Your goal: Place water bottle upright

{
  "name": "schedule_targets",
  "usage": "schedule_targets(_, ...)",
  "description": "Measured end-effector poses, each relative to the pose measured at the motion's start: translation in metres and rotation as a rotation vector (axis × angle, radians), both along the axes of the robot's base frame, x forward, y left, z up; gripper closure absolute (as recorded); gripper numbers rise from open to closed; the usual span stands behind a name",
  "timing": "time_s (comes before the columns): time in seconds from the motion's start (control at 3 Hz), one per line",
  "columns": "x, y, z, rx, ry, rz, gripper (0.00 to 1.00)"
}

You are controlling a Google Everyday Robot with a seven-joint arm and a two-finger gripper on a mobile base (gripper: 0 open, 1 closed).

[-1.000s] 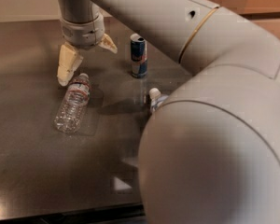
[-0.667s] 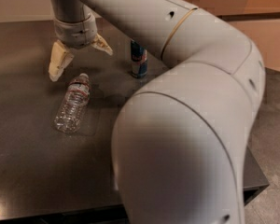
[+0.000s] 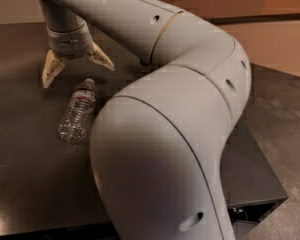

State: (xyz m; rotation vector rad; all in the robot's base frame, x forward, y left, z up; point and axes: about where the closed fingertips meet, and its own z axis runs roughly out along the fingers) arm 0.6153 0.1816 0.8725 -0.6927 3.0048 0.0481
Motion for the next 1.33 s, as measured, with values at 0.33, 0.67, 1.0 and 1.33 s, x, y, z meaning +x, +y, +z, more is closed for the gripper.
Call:
schedule_targets(0.33,-0.013,0.007,-0.005,-0.029,0.011,-0.125,0.00)
schedule_targets(0.67,-0.029,0.017,-0.007,-0.045,0.024,-0.216,0.00)
schedule_targets(1.0,-0.040,0.019,-0.019,-0.043,0.062,-0.278,0.00)
schedule_targets(1.33,-0.048,0.015,-0.029,-0.055,0.096,-0.321,0.00)
